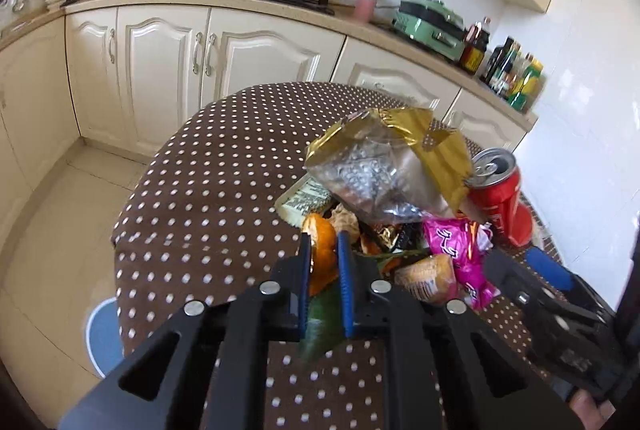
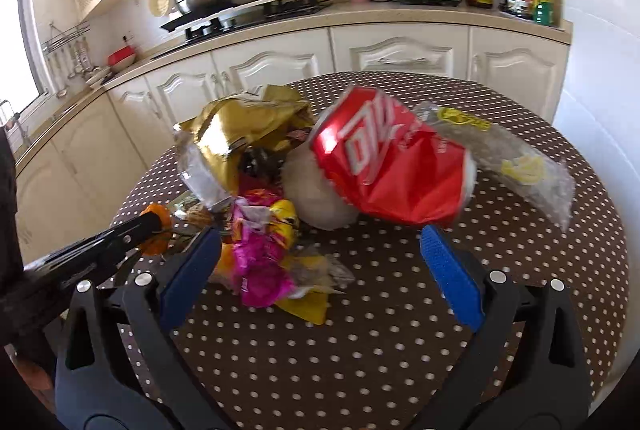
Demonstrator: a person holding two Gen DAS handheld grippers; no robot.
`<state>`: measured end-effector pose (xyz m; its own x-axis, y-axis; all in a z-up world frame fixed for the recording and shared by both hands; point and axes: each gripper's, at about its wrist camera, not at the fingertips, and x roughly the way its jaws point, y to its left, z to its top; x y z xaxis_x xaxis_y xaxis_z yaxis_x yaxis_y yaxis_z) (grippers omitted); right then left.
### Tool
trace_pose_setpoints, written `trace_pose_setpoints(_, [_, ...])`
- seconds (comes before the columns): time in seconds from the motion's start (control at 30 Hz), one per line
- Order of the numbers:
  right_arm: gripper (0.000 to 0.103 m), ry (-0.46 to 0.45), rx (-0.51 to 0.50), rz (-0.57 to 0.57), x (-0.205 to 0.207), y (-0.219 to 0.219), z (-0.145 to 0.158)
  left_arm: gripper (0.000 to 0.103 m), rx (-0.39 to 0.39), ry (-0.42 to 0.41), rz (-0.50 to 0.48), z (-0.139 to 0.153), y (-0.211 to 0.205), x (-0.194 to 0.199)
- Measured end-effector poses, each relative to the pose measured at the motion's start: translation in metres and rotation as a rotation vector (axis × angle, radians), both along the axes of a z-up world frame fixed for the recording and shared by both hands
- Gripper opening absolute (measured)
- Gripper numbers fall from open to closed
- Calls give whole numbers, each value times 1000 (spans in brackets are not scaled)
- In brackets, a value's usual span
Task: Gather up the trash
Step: 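Grasp the orange with leaf with the left tool while the right tool grasps the pink snack bag, then carry both items over the blue bucket and open both tools to drop them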
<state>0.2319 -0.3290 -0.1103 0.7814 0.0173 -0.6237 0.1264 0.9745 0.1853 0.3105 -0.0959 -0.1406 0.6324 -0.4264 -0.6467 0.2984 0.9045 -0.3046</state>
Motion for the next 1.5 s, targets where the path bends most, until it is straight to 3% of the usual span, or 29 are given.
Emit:
trace_pose_setpoints(0.07, [96, 9, 15, 21, 6, 3, -1, 12, -13, -12, 4, 0, 7, -8])
trace_pose_setpoints(0.17, [83, 32, 44, 41, 16, 5, -5, 12, -22, -41, 31, 3, 20, -19])
trace_pose_setpoints(0.3, [40, 63, 79, 59, 21, 7, -11, 12, -48, -69, 68, 10, 40, -31])
trace_pose_setpoints(0.53, [40, -11, 48, 30, 0, 13, 1, 12, -92, -107, 141, 18, 78, -50])
trace_pose_setpoints(0.7, [40, -156, -33, 2, -28, 37, 31, 12, -96, -148, 213, 26, 111, -70])
trace_pose_setpoints(0.83, [40, -212, -17, 155, -35, 91, 49, 12, -78, -145, 279, 21, 147, -80])
trace_pose_setpoints(0.9, [40, -207, 6, 246, -30, 120, 48, 12, -32, -131, 339, 14, 170, -82])
trace_pose_setpoints(1.13, [40, -84, 16, 535, 9, 252, 1, 12, 76, 7, 514, -33, 259, -74])
trace_pose_setpoints(1.3, [40, 27, -19, 582, 42, 304, -49, 12, 141, 148, 612, -84, 311, -54])
trace_pose_setpoints(1.5, [40, 126, -33, 614, 66, 340, -99, 12, 201, 294, 680, -139, 340, -20])
